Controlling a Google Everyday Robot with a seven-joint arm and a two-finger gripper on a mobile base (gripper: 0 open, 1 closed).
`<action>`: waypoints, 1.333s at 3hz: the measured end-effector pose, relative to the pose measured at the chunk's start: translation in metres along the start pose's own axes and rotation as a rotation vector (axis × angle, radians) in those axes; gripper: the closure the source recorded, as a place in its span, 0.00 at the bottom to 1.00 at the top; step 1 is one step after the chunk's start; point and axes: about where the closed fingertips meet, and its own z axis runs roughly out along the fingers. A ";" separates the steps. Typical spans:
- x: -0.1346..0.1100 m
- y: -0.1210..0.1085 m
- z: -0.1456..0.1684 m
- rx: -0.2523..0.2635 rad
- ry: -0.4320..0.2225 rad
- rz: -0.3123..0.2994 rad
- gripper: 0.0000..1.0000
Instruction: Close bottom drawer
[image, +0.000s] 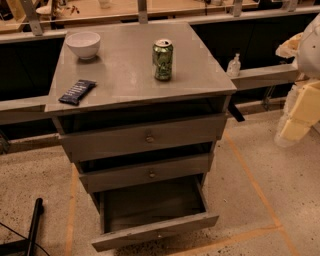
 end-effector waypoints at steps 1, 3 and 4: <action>0.000 0.000 0.000 0.000 0.000 0.000 0.00; 0.008 0.013 0.080 -0.105 -0.114 0.043 0.00; 0.001 0.016 0.187 -0.155 -0.195 0.088 0.00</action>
Offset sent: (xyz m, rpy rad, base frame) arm 0.0182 -0.0024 -0.0399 0.0762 0.0434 0.0160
